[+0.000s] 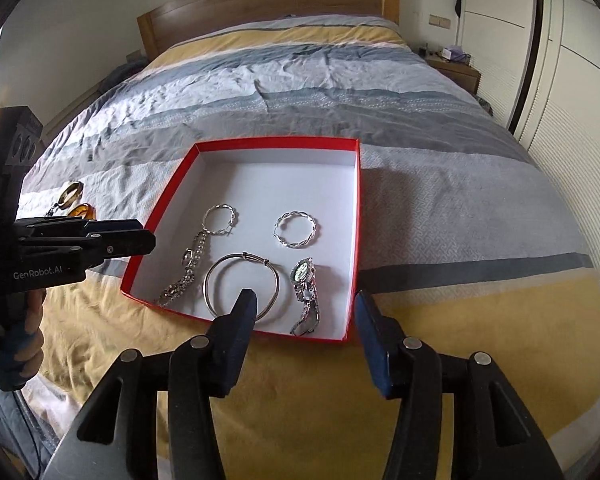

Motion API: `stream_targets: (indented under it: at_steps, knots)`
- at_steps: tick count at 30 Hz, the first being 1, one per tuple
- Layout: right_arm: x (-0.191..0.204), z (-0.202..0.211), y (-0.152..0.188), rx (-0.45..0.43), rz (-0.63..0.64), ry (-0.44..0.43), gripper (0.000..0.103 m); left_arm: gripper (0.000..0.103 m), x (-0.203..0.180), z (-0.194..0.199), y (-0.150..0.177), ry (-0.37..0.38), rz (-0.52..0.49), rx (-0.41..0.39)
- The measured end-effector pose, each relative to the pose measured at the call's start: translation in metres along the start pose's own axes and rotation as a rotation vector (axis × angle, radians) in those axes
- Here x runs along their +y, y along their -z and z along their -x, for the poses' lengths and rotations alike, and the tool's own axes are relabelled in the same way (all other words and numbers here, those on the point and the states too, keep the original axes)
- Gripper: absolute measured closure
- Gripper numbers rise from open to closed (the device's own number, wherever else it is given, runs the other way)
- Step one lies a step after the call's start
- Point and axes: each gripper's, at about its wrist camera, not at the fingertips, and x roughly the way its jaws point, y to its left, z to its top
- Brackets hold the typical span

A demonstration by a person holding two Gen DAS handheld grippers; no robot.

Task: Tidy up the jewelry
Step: 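Carry the ring and bangle into the red box and open both tools, then withdraw both tools from the box toward the remaining jewelry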

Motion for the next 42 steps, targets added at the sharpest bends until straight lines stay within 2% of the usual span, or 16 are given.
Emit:
stream_targets:
  at_steps: [7, 18, 25, 28, 35, 42]
  knots:
    - [0.023, 0.073, 0.006, -0.088, -0.006, -0.003, 0.048, 0.072, 0.001, 0.082, 0.025, -0.032, 0.020, -0.069]
    - [0.077, 0.176, 0.018, -0.243, -0.008, -0.083, 0.048, 0.072, 0.052, 0.230, 0.108, -0.244, 0.085, -0.173]
    - [0.118, 0.228, 0.029, -0.319, 0.021, -0.121, 0.048, 0.072, 0.099, 0.320, 0.179, -0.376, 0.165, -0.236]
    - [0.136, 0.243, 0.034, -0.337, 0.038, -0.142, 0.048, 0.072, 0.121, 0.350, 0.208, -0.410, 0.213, -0.254]
    - [0.183, 0.263, 0.036, -0.360, 0.104, -0.182, 0.048, 0.071, 0.160, 0.397, 0.255, -0.467, 0.314, -0.303]
    - [0.221, 0.240, 0.026, -0.332, 0.162, -0.223, 0.048, 0.071, 0.190, 0.394, 0.271, -0.493, 0.382, -0.297]
